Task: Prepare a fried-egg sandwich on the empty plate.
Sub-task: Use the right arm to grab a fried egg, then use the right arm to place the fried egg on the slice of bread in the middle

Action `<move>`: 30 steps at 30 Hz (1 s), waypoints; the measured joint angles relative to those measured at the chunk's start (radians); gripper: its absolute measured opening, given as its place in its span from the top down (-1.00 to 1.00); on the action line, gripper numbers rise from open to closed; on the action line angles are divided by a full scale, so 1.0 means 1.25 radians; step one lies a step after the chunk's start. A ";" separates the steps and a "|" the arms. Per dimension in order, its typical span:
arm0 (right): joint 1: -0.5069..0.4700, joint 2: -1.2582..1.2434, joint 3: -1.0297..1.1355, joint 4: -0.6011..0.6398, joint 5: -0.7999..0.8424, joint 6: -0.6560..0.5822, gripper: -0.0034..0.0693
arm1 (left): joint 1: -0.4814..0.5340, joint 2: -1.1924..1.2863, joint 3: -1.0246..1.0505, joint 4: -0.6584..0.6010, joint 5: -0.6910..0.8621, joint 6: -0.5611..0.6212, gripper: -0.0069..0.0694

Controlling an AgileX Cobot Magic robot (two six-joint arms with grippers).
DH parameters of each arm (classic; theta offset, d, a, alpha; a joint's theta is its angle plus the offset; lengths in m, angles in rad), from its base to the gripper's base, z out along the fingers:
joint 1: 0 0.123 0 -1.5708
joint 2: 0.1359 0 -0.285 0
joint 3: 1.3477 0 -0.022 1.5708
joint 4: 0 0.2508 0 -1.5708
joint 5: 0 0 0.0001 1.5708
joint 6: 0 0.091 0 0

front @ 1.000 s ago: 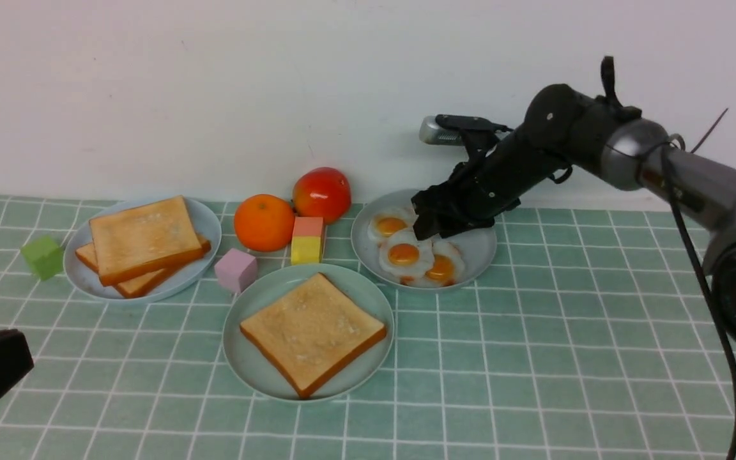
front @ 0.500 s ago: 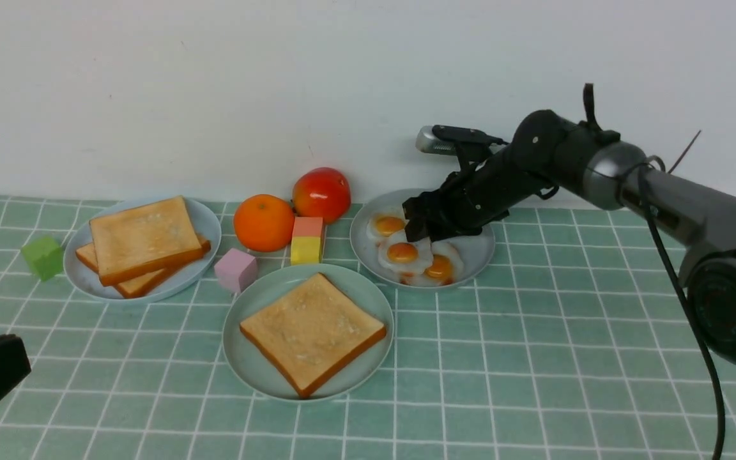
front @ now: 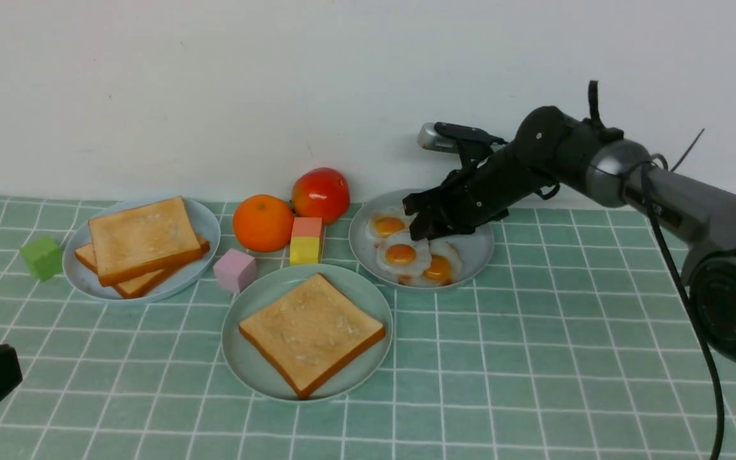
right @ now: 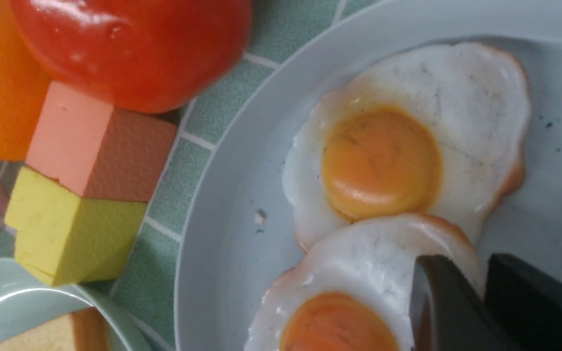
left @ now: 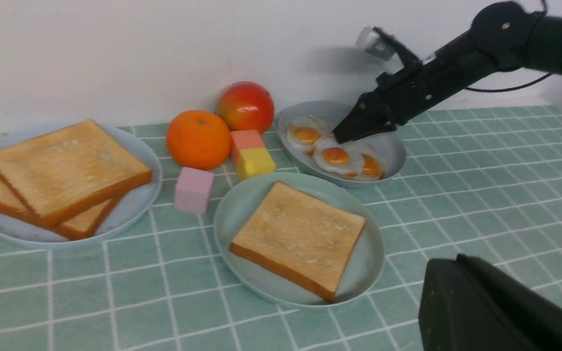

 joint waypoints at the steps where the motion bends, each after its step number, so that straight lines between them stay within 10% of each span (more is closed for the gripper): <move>1: 0.000 -0.010 0.000 -0.001 0.014 0.001 0.67 | 0.000 0.000 0.000 0.003 0.006 0.000 0.85; 15: 0.082 -0.288 0.101 -0.011 0.248 0.001 0.76 | 0.000 0.000 0.000 0.118 0.063 0.018 0.85; 30: 0.218 -0.195 0.258 0.005 -0.088 0.116 0.76 | 0.000 0.000 0.000 0.118 0.077 0.018 0.84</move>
